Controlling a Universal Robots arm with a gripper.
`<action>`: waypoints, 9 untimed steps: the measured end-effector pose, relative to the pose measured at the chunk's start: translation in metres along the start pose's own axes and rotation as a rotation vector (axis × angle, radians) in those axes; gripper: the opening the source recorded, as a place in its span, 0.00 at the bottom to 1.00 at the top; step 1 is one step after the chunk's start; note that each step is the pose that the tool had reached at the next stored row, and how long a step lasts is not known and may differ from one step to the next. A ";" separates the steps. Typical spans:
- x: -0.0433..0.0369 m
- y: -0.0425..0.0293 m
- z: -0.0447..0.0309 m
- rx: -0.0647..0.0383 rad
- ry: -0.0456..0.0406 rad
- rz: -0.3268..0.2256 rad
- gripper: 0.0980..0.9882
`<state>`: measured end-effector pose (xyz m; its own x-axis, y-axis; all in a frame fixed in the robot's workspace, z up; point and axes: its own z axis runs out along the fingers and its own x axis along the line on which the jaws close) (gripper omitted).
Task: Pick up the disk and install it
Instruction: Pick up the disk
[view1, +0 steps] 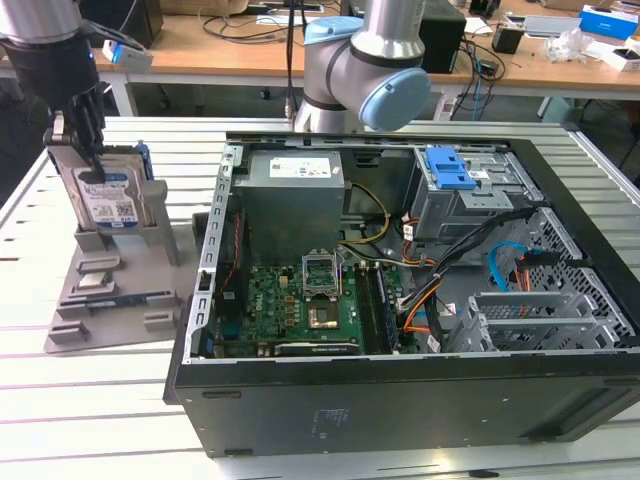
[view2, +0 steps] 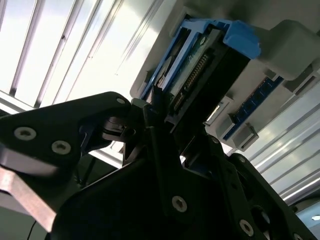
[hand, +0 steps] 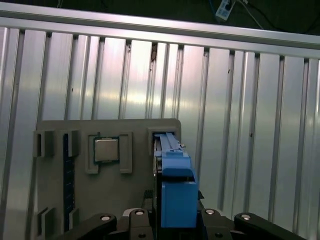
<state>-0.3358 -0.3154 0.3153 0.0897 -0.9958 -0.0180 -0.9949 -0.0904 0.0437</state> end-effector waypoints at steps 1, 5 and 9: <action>-0.0009 0.0000 -0.0026 0.000 -0.0001 0.000 0.30; -0.0052 0.0002 -0.0144 0.000 -0.0001 0.000 0.30; -0.0122 0.0001 -0.0264 0.000 0.0000 0.000 0.30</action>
<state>-0.3358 -0.3036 0.3420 0.0898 -0.9958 -0.0180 -0.9949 -0.0905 0.0436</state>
